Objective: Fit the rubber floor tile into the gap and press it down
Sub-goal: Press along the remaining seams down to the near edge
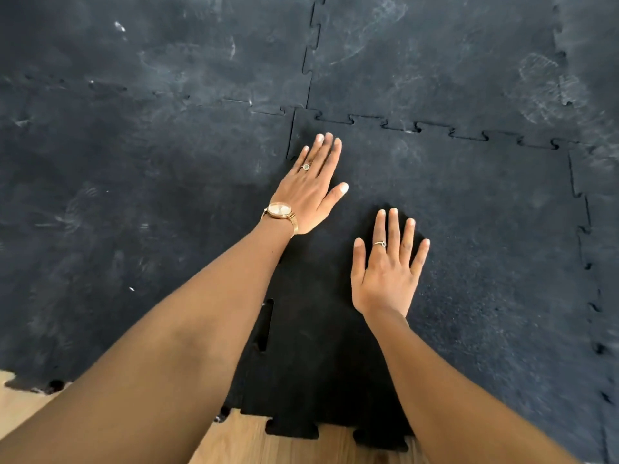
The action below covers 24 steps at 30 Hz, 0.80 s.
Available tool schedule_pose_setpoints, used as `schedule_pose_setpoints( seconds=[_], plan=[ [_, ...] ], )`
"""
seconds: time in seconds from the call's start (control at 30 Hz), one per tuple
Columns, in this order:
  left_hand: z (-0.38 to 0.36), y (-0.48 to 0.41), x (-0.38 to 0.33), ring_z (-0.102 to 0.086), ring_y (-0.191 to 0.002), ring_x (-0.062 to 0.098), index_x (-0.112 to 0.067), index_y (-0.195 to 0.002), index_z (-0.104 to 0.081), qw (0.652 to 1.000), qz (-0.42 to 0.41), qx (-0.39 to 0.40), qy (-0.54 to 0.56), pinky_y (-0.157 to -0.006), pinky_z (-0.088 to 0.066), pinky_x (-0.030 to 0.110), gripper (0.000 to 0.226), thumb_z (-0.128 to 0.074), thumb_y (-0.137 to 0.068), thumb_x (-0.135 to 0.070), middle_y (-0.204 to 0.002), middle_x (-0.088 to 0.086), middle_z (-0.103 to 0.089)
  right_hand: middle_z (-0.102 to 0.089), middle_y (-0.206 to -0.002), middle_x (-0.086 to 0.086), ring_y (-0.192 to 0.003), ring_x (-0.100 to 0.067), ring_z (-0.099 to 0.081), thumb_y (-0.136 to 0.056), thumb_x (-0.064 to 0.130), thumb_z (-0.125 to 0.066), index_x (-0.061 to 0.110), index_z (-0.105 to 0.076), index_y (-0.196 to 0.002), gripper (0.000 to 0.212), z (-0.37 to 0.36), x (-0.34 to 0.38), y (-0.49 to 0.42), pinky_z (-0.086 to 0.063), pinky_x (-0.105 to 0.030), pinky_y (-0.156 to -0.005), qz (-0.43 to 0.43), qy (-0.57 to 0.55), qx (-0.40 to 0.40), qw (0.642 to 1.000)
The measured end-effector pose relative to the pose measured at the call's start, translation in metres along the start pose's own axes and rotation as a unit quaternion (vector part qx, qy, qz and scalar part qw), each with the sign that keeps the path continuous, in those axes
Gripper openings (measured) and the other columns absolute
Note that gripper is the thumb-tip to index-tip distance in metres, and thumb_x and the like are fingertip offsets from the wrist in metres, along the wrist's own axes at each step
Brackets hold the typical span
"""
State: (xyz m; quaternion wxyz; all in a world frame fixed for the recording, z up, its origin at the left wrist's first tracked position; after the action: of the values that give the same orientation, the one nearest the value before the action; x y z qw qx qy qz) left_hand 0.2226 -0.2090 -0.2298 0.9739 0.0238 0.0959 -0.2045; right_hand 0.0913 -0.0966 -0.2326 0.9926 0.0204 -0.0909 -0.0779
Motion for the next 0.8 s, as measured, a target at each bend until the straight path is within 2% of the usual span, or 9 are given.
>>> schedule_pose_setpoints(
  seconds=[0.17, 0.23, 0.3, 0.33, 0.4, 0.47, 0.53, 0.7, 0.8],
  plan=[
    [0.004, 0.001, 0.001, 0.007, -0.15, 0.025, -0.006, -0.154, 0.0, 0.999, 0.022, 0.025, 0.005, -0.123, 0.001, 0.039, 0.067, -0.022, -0.104, -0.044, -0.163, 0.015, 0.003, -0.016, -0.162, -0.003, -0.15, -0.028, -0.005, -0.102, 0.046, -0.018, 0.016, -0.018, -0.155, 0.06, 0.001, 0.001, -0.001, -0.002, -0.054, -0.12, -0.001, 0.001, 0.008, 1.0],
    [0.017, 0.002, -0.003, 0.008, -0.15, 0.024, -0.005, -0.154, 0.0, 0.997, 0.032, 0.023, 0.071, -0.122, 0.0, 0.04, 0.065, -0.026, -0.105, -0.039, -0.163, 0.014, 0.003, -0.014, -0.163, -0.002, -0.15, -0.027, -0.003, -0.102, 0.045, -0.019, 0.017, -0.016, -0.155, 0.06, 0.002, 0.001, -0.001, -0.001, -0.053, -0.12, 0.0, 0.0, 0.015, 1.0],
    [0.039, 0.014, 0.0, 0.007, -0.15, 0.025, -0.005, -0.154, -0.005, 0.981, 0.068, -0.044, 0.177, -0.123, 0.002, 0.04, 0.062, -0.03, -0.105, -0.032, -0.163, 0.013, 0.001, -0.013, -0.163, -0.001, -0.15, -0.027, -0.002, -0.102, 0.045, -0.02, 0.017, -0.015, -0.155, 0.06, 0.003, 0.001, -0.001, -0.001, -0.053, -0.12, 0.001, -0.008, 0.019, 1.0],
    [0.049, 0.029, 0.002, 0.006, -0.15, 0.025, -0.005, -0.154, -0.008, 0.973, 0.087, -0.098, 0.188, -0.123, 0.003, 0.04, 0.06, -0.03, -0.105, -0.031, -0.162, 0.011, -0.001, -0.014, -0.163, -0.001, -0.15, -0.027, -0.003, -0.102, 0.044, -0.02, 0.016, -0.016, -0.155, 0.06, 0.003, 0.001, 0.0, -0.001, -0.053, -0.12, 0.003, -0.008, 0.016, 1.0],
    [0.046, 0.065, -0.001, 0.004, -0.151, 0.025, -0.009, -0.155, -0.009, 0.973, 0.121, -0.147, 0.131, -0.123, 0.002, 0.041, 0.059, -0.026, -0.104, -0.034, -0.162, 0.006, -0.001, -0.015, -0.162, -0.002, -0.15, -0.027, -0.004, -0.103, 0.042, -0.021, 0.016, -0.017, -0.155, 0.058, 0.003, 0.0, -0.001, -0.002, -0.053, -0.12, 0.001, -0.012, 0.008, 1.0],
    [0.018, 0.087, -0.005, 0.001, -0.151, 0.027, -0.01, -0.155, -0.005, 0.988, 0.135, -0.073, 0.031, -0.122, -0.005, 0.048, 0.063, -0.02, -0.103, -0.042, -0.163, 0.008, -0.004, -0.017, -0.162, -0.002, -0.15, -0.027, -0.006, -0.103, 0.04, -0.024, 0.016, -0.019, -0.154, 0.056, 0.003, 0.0, 0.0, -0.003, -0.053, -0.12, -0.001, -0.019, -0.001, 1.0],
    [-0.003, 0.088, -0.004, -0.003, -0.151, 0.027, -0.011, -0.155, -0.005, 0.991, 0.135, -0.017, -0.019, -0.122, -0.005, 0.051, 0.066, -0.016, -0.101, -0.047, -0.163, 0.01, -0.009, -0.018, -0.162, -0.002, -0.15, -0.027, -0.007, -0.104, 0.039, -0.025, 0.015, -0.02, -0.154, 0.055, 0.002, 0.001, 0.001, -0.003, -0.053, -0.121, 0.002, -0.016, -0.007, 1.0],
    [0.003, 0.085, -0.005, 0.0, -0.151, 0.025, -0.01, -0.155, -0.001, 0.99, 0.134, 0.001, -0.033, -0.121, -0.002, 0.05, 0.067, -0.016, -0.102, -0.048, -0.164, 0.011, -0.004, -0.017, -0.162, -0.002, -0.15, -0.026, -0.005, -0.104, 0.037, -0.026, 0.015, -0.02, -0.154, 0.055, 0.005, 0.002, 0.001, -0.003, -0.053, -0.12, 0.001, -0.022, -0.001, 1.0],
    [0.024, 0.094, -0.029, 0.002, -0.151, 0.024, -0.009, -0.154, 0.0, 0.996, 0.065, -0.05, 0.034, -0.122, -0.002, 0.045, 0.062, -0.02, -0.104, -0.04, -0.164, 0.011, -0.002, -0.015, -0.162, -0.001, -0.15, -0.025, -0.002, -0.104, 0.037, -0.025, 0.016, -0.019, -0.154, 0.055, 0.006, 0.0, 0.0, -0.001, -0.052, -0.12, -0.003, -0.029, 0.005, 1.0]
  ],
)
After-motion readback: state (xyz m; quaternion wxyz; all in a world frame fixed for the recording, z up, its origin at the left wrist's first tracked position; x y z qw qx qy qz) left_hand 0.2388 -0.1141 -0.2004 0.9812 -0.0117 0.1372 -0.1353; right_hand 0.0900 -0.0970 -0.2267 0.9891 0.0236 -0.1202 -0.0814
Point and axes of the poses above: each hand's wrist, its own y-axis away from the middle knuckle, its own z-axis out of the back of the hand, x = y × z, the point moved 10 cm from there along -y, towards the middle knuckle
